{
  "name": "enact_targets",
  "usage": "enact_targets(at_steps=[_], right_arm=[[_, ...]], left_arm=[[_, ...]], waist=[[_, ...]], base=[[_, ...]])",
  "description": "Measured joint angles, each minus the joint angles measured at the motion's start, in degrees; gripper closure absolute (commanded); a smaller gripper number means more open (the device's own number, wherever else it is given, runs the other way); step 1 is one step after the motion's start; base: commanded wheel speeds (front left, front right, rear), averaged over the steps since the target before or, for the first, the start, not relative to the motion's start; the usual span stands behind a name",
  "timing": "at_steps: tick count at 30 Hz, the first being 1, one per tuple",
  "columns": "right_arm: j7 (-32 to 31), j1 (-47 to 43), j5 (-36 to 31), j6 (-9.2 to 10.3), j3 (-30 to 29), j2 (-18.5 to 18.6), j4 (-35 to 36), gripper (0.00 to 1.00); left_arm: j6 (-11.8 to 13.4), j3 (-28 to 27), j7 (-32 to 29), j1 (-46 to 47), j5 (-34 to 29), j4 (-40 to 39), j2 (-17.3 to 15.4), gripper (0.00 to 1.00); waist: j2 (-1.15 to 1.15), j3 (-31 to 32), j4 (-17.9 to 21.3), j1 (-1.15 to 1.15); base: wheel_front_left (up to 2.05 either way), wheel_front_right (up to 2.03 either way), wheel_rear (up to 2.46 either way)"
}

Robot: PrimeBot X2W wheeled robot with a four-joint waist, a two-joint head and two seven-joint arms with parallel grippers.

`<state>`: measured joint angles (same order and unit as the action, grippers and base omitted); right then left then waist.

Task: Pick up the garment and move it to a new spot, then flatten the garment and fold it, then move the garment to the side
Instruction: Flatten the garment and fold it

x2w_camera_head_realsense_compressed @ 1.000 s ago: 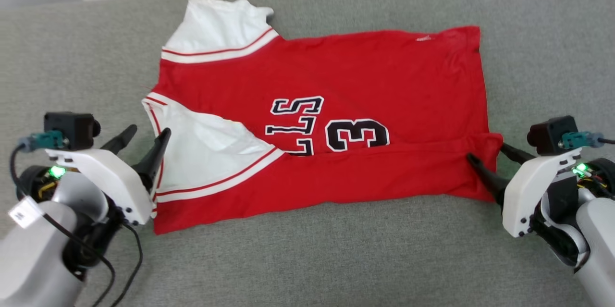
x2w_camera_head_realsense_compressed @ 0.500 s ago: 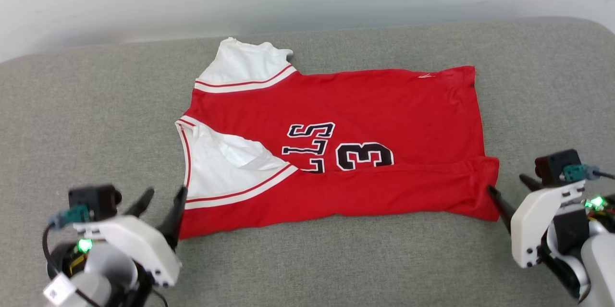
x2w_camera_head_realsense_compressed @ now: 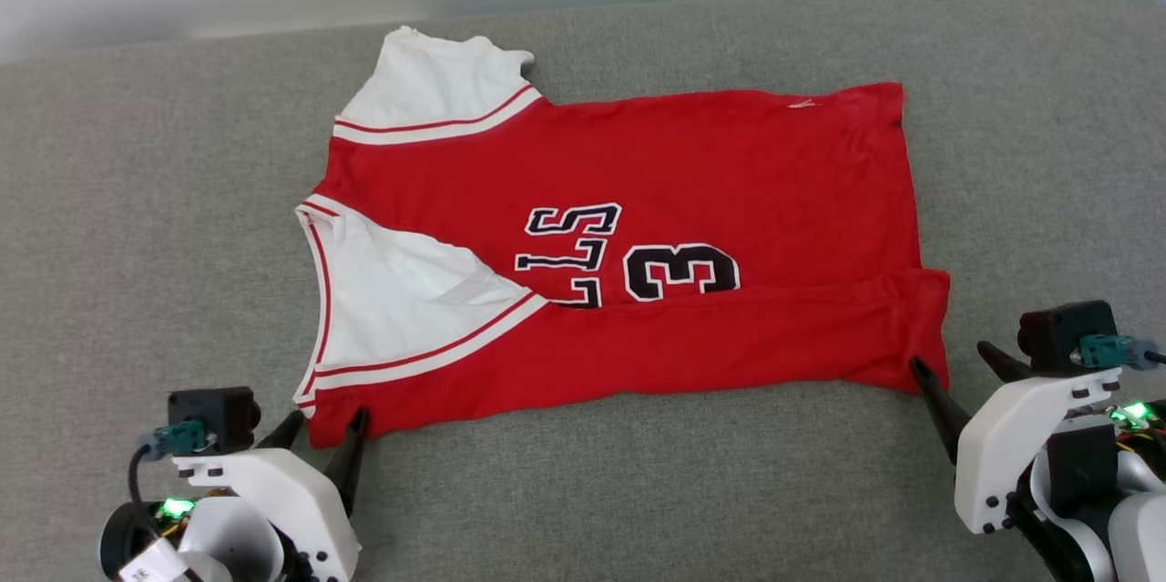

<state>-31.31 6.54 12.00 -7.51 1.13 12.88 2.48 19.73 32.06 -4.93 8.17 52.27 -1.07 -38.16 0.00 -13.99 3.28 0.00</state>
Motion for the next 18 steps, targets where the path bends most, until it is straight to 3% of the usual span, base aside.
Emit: enact_targets(at_steps=[10,11,12,13,18], right_arm=[[-0.5,-1.0,-0.5,0.01,-0.8,-0.7,3.5,0.00],[-0.5,-1.0,-0.5,0.01,-0.8,-0.6,3.6,0.00],[-0.5,-1.0,-0.5,0.00,-0.7,-0.6,3.7,0.00],[-0.5,-1.0,-0.5,0.00,-0.5,-0.4,3.7,0.00],[-1.0,-1.0,-0.5,0.00,-0.3,1.1,4.0,0.00]], left_arm=[[0.9,2.2,-2.8,2.2,-1.1,4.6,0.7,0.00],[0.7,2.2,-3.1,2.4,-0.7,4.9,0.9,0.35],[0.4,2.4,-3.5,2.7,-0.5,5.2,1.0,0.78],[-0.1,2.6,-3.6,2.9,-0.5,5.5,0.9,1.00],[-2.1,3.0,-3.4,3.3,0.4,7.3,2.4,1.00]], waist=[[0.00,-2.8,0.8,0.00],[0.00,-2.9,0.8,0.00],[0.00,-3.1,0.8,0.00],[0.00,-3.1,0.7,0.00],[0.00,-2.0,0.0,0.00]], base=[[0.00,0.00,0.00],[0.00,0.00,0.00],[0.00,0.00,0.00],[0.00,0.00,0.00],[0.00,0.00,0.00]])
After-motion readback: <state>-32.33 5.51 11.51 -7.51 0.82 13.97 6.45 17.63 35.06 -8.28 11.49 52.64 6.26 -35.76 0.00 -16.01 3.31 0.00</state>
